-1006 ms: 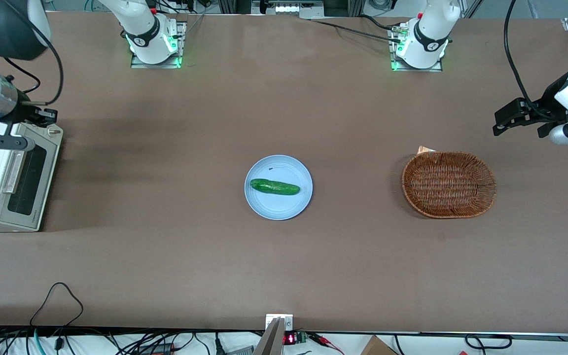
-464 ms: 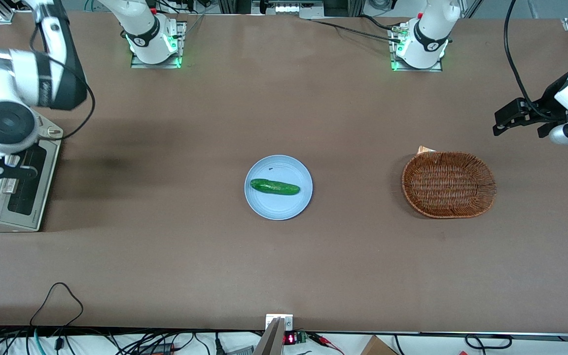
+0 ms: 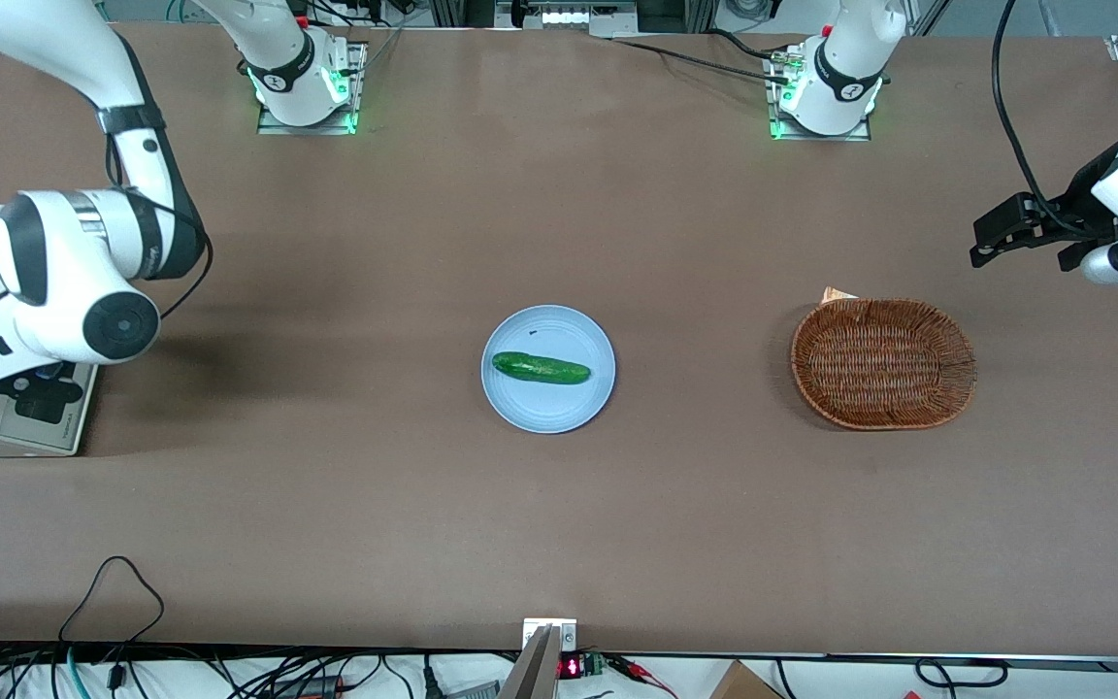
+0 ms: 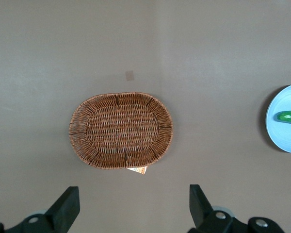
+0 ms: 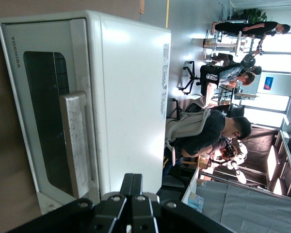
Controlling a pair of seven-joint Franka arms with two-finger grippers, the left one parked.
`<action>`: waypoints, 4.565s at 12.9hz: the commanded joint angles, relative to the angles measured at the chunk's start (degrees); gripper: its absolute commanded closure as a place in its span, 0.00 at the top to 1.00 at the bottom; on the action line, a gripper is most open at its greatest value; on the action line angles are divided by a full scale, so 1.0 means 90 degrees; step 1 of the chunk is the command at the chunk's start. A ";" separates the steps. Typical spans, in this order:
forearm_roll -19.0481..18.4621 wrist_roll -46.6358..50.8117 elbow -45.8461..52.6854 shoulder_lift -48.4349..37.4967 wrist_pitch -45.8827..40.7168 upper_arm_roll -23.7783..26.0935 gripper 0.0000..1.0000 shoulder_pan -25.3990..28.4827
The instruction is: Open oven door with right arm only
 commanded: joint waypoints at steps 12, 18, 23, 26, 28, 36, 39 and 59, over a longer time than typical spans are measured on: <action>-0.0871 0.1700 0.0100 0.0971 0.0237 0.0021 0.02 -0.0178; -0.0793 0.1749 0.0090 0.0981 0.0353 0.0031 0.02 -0.0178; -0.0763 0.1788 0.0061 0.1069 0.0364 0.0040 0.02 -0.0188; -0.0491 0.1778 0.0071 0.1069 0.0402 0.0040 0.03 -0.0168; -0.0227 0.1778 0.0080 0.1069 0.0412 0.0070 0.03 -0.0149; 0.0847 0.1739 0.0139 0.1098 0.0695 0.0089 0.02 0.0057; 0.1179 0.1769 0.0149 0.1196 0.0822 0.0089 0.03 0.0115; 0.1981 0.1652 0.0178 0.1733 0.1408 0.0089 0.02 0.0076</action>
